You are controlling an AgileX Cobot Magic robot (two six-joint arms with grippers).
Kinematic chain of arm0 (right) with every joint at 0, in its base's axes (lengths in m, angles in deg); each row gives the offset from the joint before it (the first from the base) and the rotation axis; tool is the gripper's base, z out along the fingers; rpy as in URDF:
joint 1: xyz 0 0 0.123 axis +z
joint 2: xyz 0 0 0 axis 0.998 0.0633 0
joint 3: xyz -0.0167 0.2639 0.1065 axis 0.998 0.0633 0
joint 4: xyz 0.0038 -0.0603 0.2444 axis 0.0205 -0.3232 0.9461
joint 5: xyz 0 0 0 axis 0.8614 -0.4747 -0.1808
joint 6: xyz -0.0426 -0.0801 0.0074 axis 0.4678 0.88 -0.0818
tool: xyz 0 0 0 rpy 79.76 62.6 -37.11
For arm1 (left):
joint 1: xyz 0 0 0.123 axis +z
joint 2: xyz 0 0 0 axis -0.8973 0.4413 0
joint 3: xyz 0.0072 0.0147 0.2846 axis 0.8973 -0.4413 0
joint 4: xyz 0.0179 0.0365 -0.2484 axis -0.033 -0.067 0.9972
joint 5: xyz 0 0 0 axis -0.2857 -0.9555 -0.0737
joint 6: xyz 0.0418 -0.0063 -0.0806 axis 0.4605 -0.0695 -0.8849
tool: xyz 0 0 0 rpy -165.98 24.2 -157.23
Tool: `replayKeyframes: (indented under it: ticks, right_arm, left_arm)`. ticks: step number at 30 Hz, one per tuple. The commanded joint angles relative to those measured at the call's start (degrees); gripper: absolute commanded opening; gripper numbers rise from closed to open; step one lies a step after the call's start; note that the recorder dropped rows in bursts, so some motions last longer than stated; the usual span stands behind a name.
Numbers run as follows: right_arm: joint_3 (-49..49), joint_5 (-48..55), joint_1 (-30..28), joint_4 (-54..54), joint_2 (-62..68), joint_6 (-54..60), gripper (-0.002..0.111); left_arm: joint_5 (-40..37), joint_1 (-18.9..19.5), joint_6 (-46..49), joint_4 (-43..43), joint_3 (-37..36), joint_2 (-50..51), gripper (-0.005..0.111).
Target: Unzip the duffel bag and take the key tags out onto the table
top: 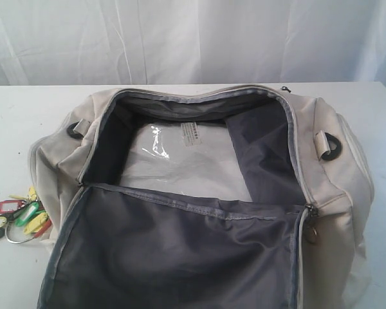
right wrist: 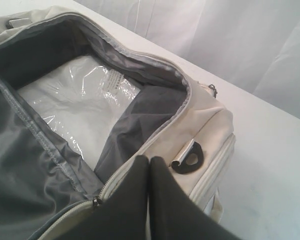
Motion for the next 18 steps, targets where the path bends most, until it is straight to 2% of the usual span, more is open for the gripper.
replayKeyframes:
  ticks: [1,4,6,18]
  right_arm:
    - [0.24,-0.82,-0.09,0.02,-0.25,-0.23,0.000]
    - [0.24,-0.82,-0.09,0.02,-0.25,-0.23,0.000]
    - [0.24,-0.82,-0.09,0.02,-0.25,-0.23,0.000]
    - [0.24,-0.82,-0.09,0.02,-0.25,-0.23,0.000]
  left_arm:
    - [-1.23,-0.30,-0.45,-4.55,-0.12,-0.31,0.000]
    - [-6.76,-0.30,-3.74,-4.33,-0.12,-0.31,0.000]
    - [-6.93,-0.30,-6.35,-4.34,-0.12,-0.31,0.000]
    - [-6.34,-0.30,-6.73,-4.46,-0.12,-0.31,0.000]
